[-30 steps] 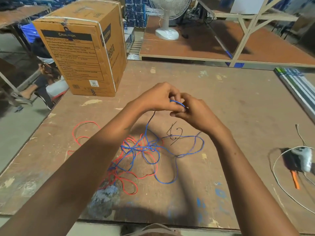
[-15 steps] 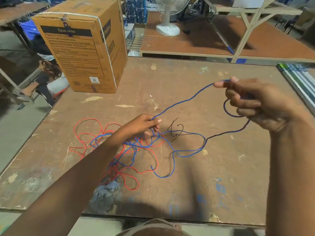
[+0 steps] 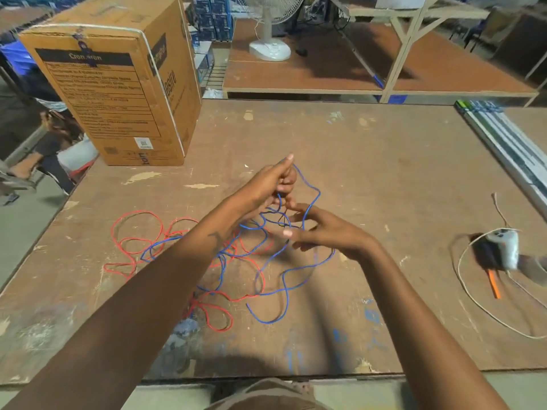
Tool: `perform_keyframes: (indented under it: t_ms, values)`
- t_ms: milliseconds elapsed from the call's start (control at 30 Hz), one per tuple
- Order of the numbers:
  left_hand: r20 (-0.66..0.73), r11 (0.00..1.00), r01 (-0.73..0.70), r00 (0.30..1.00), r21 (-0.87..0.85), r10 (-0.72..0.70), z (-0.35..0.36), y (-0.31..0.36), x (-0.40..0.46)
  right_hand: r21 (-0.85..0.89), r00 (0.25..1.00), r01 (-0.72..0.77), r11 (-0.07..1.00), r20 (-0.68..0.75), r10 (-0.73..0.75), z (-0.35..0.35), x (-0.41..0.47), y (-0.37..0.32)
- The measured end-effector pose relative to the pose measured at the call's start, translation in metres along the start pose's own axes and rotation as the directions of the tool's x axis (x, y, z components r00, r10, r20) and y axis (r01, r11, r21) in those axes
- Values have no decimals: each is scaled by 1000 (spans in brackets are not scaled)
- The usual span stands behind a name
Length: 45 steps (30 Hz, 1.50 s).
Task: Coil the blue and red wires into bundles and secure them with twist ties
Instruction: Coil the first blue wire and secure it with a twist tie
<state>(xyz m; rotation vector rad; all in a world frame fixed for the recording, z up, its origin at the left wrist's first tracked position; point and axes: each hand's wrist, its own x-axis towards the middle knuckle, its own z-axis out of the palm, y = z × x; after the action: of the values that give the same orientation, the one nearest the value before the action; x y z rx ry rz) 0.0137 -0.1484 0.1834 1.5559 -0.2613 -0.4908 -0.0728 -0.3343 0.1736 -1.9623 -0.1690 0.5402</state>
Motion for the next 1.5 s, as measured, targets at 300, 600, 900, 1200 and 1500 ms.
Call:
perform_keyframes:
  t_ms: [300,600,900,1200,1500]
  values:
    - [17,915,-34,999,-402,44,14,5,4,122,983,151,981,-120,-137,28,26,6]
    - [252,807,-136,968,574,-16,-32,-35,-16,148,878,197,969,-466,-108,13,38,14]
    - [137,838,-144,987,527,83,-50,-45,-24,280,682,101,955,-718,139,-12,36,15]
    - [-73,832,-148,973,535,220,-45,-25,-12,56,802,-122,991,-582,132,-52,20,38]
    - [89,934,-125,991,336,100,-1,17,3,-503,908,-335,796,-399,130,-24,26,44]
